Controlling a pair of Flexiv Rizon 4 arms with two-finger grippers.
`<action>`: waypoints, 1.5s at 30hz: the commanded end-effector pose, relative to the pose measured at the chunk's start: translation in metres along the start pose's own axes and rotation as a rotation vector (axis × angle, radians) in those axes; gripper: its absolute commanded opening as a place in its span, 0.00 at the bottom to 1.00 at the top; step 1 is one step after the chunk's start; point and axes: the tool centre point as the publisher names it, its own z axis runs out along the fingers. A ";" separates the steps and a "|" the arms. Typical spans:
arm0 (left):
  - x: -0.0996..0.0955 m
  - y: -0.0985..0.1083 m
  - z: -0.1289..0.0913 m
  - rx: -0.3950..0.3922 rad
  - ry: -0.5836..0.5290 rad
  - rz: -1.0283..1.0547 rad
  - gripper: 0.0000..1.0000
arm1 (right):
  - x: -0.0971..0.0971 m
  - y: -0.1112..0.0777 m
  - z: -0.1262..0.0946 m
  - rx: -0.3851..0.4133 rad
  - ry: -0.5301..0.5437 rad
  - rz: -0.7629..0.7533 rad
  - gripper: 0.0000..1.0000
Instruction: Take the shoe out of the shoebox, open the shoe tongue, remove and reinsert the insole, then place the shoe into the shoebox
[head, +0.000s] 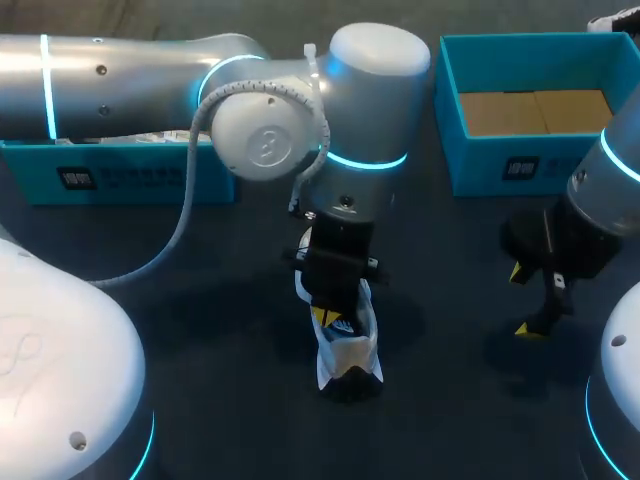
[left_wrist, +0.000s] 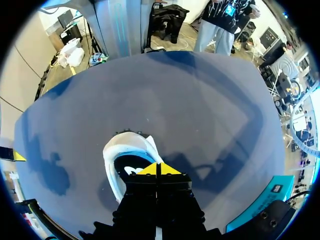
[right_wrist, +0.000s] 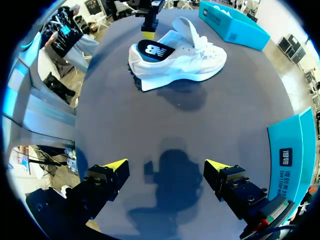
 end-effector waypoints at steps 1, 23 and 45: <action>-0.002 0.005 0.012 0.007 -0.010 -0.014 0.00 | 0.001 -0.001 0.000 0.000 -0.003 -0.001 1.00; -0.008 0.009 0.029 0.036 -0.048 -0.080 0.00 | 0.001 -0.001 0.000 0.000 -0.003 -0.001 1.00; -0.032 0.000 0.030 0.067 -0.065 -0.146 0.00 | 0.001 -0.001 0.000 0.000 -0.003 -0.001 1.00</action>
